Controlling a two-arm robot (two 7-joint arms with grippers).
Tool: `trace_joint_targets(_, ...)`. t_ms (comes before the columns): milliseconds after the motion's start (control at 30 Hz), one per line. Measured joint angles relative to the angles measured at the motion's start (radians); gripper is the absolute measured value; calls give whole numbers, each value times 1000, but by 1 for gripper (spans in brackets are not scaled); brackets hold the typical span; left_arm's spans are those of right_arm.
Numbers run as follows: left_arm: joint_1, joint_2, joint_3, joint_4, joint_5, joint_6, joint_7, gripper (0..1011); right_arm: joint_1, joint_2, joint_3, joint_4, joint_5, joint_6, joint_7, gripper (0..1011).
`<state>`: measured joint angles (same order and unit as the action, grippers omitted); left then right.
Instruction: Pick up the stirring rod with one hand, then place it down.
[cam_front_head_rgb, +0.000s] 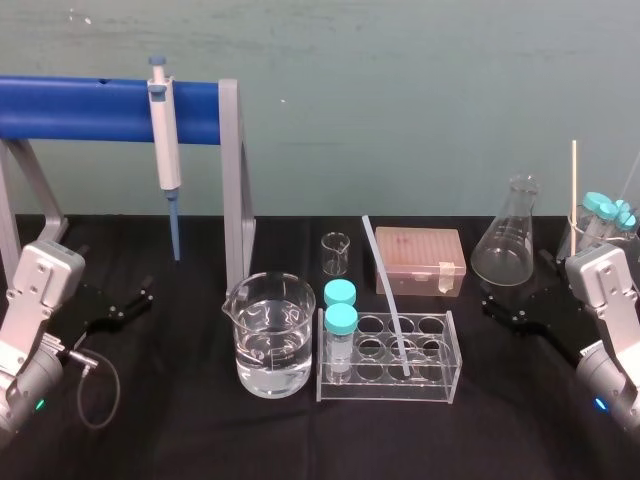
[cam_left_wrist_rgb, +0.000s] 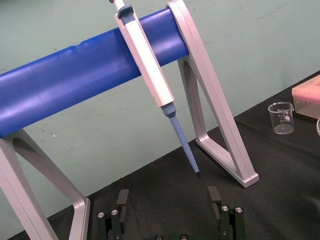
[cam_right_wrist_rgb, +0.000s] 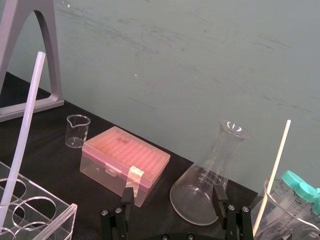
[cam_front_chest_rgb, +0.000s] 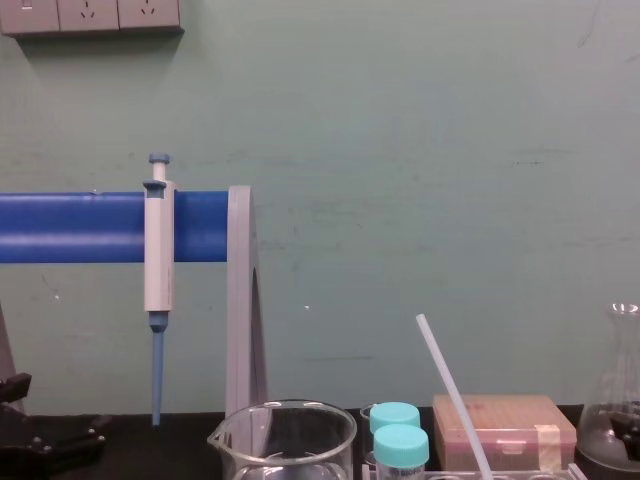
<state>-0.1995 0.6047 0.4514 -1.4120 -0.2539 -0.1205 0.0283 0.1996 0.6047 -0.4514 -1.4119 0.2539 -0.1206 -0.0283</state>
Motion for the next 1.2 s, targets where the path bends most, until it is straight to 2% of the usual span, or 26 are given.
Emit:
trace_joint_targets(367,0,0,0,0,0,0,0,1000,0,0,2,0,-2,0,2,1000)
trace_joint_targets(467,0,0,0,0,0,0,0,1000,-4,-5,22,-3,29,9,28,1000)
trace_joint_targets(500,0,0,0,0,0,0,0,1000,-7,-12,41,-11,78,28,61,1000)
trace_joint_targets(600,0,0,0,0,0,0,0,1000,-7,-27,75,-25,176,80,123,1000)
trace_joint_targets(633,0,0,0,0,0,0,0,1000,-5,-39,96,-35,248,133,167,1000)
trace_joint_targets(733,0,0,0,0,0,0,0,1000,6,-54,118,-48,329,207,223,1000)
trace_joint_targets(767,0,0,0,0,0,0,0,1000,15,-65,127,-57,373,253,259,1000)
trace_joint_targets(833,0,0,0,0,0,0,0,1000,27,-76,129,-66,403,290,295,1000)
trace_joint_targets(1033,0,0,0,0,0,0,0,1000,52,-95,113,-80,411,314,351,1000)
trace_joint_targets(1200,0,0,0,0,0,0,0,1000,77,-109,87,-83,393,315,383,1000)
